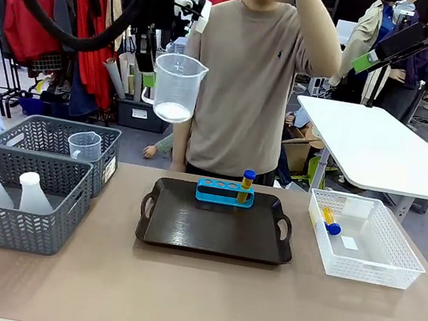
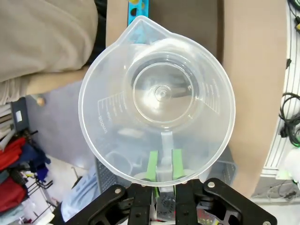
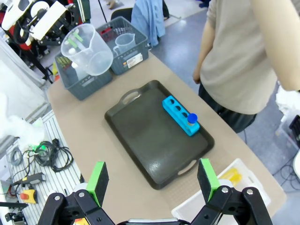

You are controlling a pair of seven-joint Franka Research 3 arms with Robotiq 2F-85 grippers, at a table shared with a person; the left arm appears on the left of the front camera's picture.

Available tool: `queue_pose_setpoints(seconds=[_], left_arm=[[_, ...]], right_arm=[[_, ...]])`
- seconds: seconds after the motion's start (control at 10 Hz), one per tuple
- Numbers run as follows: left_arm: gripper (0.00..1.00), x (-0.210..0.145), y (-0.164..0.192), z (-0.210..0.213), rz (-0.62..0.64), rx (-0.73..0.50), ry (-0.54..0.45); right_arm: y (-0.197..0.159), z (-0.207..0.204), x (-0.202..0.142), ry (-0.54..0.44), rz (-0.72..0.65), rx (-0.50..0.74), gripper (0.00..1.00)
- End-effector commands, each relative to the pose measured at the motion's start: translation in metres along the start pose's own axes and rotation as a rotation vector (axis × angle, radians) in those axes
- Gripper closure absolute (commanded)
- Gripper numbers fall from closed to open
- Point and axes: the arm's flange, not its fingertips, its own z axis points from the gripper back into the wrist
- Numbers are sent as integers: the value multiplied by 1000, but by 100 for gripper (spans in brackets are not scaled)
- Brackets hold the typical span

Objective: Prepare the laboratory tools.
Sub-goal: Pick up one Large Measuring Cup and place it on the Handle tray.

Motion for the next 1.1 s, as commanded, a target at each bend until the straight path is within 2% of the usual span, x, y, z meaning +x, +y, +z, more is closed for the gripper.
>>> queue_pose_setpoints(seconds=[0.0, 0.4, 0.6, 0.7, 1.0], left_arm=[[100, -7, -4, 6, 8, 12, 1], [100, 0, 1, 2, 3, 4, -3], [100, 10, 21, -23, -142, -63, -52], [100, 23, 26, -40, -121, -4, -18], [100, 54, 43, -100, -170, -49, -13]], right_arm=[[1, 0, 1, -9, 3, 5, 0], [1, 0, 1, -9, 3, 5, 0], [1, 0, 1, -9, 3, 5, 0], [1, 0, 1, -9, 3, 5, 0], [1, 0, 1, -9, 3, 5, 0]])
